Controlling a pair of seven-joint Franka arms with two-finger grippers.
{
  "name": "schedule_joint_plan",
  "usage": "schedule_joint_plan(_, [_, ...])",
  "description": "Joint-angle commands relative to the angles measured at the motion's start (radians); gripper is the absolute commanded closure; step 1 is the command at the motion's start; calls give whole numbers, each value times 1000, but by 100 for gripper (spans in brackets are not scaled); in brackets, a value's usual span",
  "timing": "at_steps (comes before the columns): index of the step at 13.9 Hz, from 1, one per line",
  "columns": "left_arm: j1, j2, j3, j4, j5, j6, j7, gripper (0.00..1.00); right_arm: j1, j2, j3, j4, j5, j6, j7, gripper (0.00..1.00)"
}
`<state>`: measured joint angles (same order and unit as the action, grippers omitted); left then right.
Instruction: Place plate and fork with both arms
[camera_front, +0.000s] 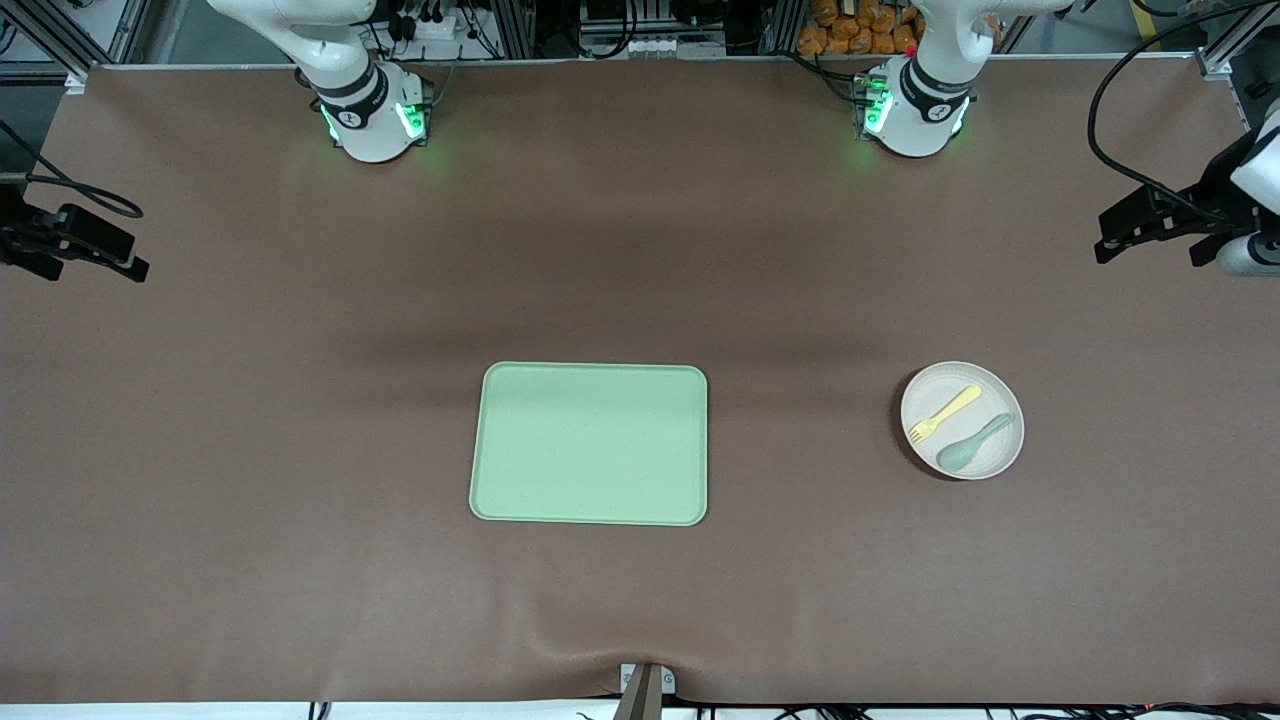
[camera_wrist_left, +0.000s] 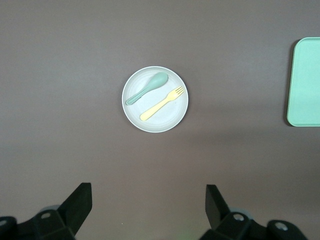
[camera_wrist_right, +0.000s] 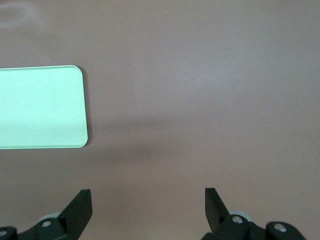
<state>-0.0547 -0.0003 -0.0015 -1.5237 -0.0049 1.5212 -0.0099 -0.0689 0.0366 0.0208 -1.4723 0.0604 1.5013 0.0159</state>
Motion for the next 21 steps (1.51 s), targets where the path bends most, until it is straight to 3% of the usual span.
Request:
schedule_joint_plan(1, [-11,8,2,22,29,-10,-2,0,-17,-10,14,-6,16,-4,3,0])
schedule_joint_plan(21, [-25,22,-3,27,26,-13,1,0,-22,-6,16,-3,16,-10,3,0])
